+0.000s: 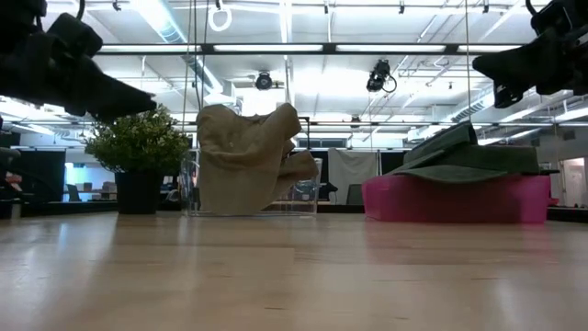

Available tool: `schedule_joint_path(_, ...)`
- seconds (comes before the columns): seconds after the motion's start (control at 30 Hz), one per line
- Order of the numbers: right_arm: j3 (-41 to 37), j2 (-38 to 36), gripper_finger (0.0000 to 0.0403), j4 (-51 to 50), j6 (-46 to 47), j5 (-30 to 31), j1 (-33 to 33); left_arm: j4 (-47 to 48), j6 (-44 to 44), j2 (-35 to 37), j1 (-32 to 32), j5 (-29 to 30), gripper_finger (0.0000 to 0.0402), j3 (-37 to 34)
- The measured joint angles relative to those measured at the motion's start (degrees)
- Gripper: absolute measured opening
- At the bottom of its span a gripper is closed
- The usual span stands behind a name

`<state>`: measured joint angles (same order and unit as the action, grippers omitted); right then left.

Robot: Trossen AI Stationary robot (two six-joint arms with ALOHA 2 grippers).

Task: Pick & Place hat
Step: Return to Home Position

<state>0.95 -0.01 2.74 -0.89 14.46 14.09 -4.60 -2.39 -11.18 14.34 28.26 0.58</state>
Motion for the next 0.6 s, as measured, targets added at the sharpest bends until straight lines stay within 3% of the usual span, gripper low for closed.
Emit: schedule_joint_path(0.6,0.0,0.0,0.0004,0.0,0.6,0.0,0.0,0.4,-1.7,-1.2,0.1,-0.1,0.016,0.0)
